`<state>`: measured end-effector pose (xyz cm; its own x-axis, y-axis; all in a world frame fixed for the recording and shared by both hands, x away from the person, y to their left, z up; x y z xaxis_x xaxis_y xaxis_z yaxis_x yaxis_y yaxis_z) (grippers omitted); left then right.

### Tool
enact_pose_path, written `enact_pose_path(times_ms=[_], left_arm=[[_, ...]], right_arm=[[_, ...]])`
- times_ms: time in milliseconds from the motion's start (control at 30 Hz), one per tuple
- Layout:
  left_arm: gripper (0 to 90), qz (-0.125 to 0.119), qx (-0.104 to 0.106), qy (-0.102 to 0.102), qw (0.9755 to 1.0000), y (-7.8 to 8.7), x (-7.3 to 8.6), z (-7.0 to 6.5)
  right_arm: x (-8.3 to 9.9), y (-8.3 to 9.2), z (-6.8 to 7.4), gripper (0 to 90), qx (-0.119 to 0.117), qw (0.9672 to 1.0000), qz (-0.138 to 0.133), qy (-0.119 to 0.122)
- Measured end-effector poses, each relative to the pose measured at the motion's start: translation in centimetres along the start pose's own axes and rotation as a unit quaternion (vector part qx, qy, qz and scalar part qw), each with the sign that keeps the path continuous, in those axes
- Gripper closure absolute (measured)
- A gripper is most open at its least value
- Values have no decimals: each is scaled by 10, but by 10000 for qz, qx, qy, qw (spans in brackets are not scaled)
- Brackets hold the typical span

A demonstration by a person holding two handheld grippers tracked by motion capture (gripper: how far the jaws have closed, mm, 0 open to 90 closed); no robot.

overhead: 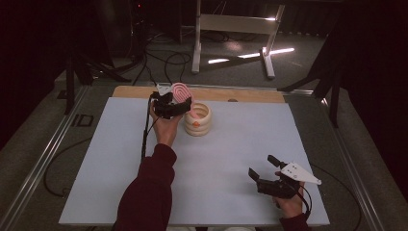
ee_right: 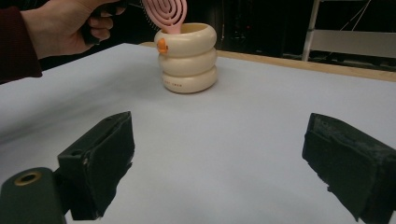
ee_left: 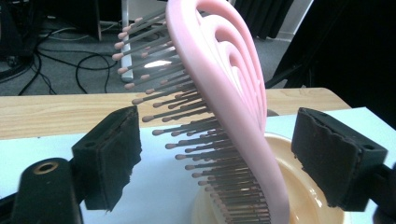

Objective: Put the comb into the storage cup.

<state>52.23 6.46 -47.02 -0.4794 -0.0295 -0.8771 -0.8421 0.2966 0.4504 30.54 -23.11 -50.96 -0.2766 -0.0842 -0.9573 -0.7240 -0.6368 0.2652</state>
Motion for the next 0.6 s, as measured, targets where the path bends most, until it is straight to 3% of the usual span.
enact_pose_path(times_ms=[367, 600], left_arm=[[61, -26, -45, -32, 10000, 4, -2, 2], [7, -41, -185, -88, 9998, 7, -4, 5]], right_arm=[[0, 1, -1, 90, 14, 10000, -5, -2], [-1, 1, 0, 90, 5, 10000, -7, -5]])
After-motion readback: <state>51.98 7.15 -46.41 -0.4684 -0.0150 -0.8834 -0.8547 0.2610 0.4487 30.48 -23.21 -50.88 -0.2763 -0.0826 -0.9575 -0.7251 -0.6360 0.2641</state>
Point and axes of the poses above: each handheld gripper's, and its own axes: y roughly backward along the jaws, x roughly out of its underside, z roughly to its left, the point moved 8 cm from there along -y, roughly forward along the jaws, and after that the axes turned 5 degrees about -x, right-handed, at the moved point
